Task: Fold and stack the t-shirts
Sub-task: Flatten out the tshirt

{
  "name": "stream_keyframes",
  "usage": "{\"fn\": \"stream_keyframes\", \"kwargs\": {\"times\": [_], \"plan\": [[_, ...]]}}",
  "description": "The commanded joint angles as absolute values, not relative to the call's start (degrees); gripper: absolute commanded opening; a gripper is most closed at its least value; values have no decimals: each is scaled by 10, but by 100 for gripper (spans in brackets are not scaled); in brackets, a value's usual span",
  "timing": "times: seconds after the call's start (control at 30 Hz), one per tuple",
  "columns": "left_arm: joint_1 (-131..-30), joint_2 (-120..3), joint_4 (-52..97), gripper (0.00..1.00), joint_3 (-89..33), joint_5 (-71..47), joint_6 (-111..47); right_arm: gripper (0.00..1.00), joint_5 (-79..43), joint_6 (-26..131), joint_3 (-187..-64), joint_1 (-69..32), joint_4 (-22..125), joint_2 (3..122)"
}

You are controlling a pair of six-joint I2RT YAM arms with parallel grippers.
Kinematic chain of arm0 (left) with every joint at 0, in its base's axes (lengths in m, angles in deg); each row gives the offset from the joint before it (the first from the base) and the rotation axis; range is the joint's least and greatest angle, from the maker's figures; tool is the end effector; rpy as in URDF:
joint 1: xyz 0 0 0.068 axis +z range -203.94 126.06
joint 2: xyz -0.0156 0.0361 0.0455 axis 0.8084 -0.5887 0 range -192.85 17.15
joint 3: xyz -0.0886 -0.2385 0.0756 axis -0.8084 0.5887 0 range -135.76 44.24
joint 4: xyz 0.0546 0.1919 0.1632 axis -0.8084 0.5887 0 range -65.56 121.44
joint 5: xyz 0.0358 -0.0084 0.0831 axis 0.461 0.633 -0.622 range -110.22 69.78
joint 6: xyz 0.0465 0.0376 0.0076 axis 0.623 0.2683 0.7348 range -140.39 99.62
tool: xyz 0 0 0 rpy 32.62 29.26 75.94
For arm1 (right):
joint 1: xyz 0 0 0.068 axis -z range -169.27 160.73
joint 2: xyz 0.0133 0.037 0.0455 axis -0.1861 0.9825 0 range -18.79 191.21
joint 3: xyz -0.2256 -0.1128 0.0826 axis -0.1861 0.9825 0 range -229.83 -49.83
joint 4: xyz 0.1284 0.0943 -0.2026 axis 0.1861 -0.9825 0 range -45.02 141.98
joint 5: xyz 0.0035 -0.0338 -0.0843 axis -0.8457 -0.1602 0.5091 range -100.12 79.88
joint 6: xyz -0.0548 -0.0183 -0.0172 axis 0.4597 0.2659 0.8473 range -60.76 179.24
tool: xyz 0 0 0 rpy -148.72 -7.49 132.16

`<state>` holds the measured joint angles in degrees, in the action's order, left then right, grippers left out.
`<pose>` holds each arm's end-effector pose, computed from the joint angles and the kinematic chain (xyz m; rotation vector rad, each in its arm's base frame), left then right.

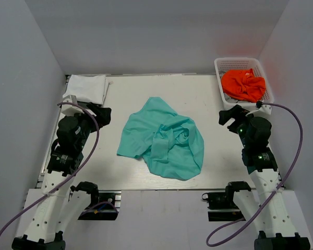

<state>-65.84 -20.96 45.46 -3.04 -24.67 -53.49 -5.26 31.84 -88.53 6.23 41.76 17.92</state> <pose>0.1599 -0.0302 0.3451 -0.3877 1.7619 -0.4957 0.1703 0.0096 0.3180 0.4045 1.6776 0.3399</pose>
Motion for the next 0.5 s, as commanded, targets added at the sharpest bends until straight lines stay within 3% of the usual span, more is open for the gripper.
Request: {"fn": "stream_keyframes", "kwargs": {"times": [0.0, 0.3, 0.4, 0.43, 0.47], "plan": [[-659, -201, 465, 99, -15, -237, -556, 90, -71, 329, -919, 62, 399, 191], [-659, -295, 432, 99, 49, -100, -585, 90, 41, 324, -934, 61, 319, 235], [-670, -360, 432, 99, 60, -89, -580, 90, -21, 373, -932, 60, 346, 262], [-670, -376, 432, 99, 60, -83, -574, 90, -146, 387, -935, 59, 349, 274], [-678, -398, 441, 99, 60, -94, -567, 90, -187, 418, -940, 58, 352, 285]]}}
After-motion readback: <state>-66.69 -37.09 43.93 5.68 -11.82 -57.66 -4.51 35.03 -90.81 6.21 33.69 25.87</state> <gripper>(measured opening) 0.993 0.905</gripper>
